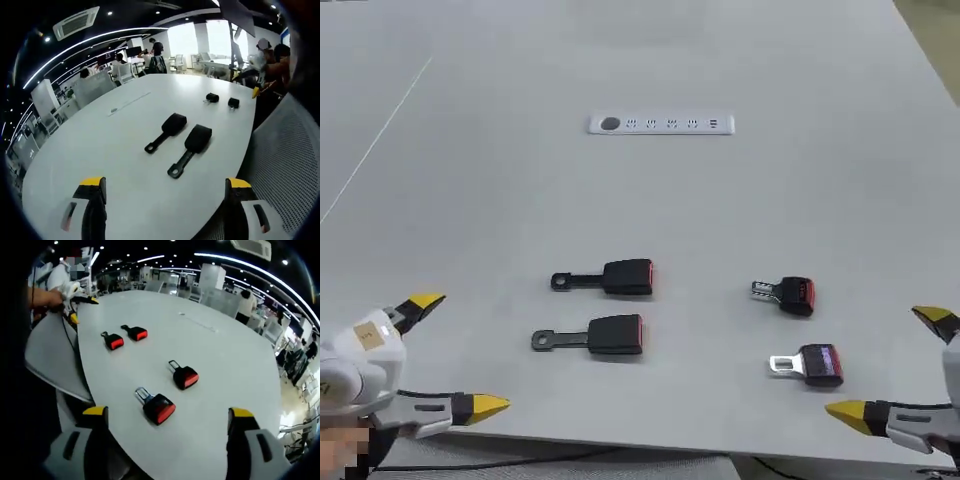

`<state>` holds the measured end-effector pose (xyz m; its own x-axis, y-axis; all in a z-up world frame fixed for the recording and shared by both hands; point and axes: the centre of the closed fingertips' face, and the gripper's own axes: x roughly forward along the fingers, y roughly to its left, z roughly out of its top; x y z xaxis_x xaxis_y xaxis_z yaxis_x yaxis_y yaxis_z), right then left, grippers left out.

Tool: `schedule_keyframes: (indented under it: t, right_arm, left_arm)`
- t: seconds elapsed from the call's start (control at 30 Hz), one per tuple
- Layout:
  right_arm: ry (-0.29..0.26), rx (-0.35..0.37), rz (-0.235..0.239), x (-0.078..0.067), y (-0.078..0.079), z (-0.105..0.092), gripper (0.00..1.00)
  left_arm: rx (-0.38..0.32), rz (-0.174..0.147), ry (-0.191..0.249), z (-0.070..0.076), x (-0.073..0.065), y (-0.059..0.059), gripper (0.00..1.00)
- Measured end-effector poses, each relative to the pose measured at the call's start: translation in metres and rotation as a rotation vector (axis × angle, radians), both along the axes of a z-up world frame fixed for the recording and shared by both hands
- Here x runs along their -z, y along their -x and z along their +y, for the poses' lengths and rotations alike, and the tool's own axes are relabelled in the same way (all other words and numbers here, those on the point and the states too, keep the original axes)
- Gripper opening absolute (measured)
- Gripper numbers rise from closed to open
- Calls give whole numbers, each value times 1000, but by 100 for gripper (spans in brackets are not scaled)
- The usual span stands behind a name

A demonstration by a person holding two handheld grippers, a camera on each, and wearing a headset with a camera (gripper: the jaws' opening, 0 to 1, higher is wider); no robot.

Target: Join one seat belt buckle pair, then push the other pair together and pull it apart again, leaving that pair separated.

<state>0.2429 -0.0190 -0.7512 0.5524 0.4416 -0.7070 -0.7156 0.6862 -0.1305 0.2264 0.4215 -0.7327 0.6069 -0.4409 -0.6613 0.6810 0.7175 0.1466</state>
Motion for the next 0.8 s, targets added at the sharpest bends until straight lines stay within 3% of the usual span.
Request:
schedule_keyframes:
  t: [0.1, 0.23, 0.8]
  right_arm:
    - [7, -4, 3, 1, 1, 1, 100]
    - [56, -48, 1, 6, 4, 1, 100]
    - [14, -30, -1, 2, 1, 3, 100]
  left_arm:
    - [-2, 3, 1, 0, 1, 0, 100]
    - [-4, 6, -1, 1, 2, 1, 100]
    - [-4, 8, 1, 1, 1, 2, 100]
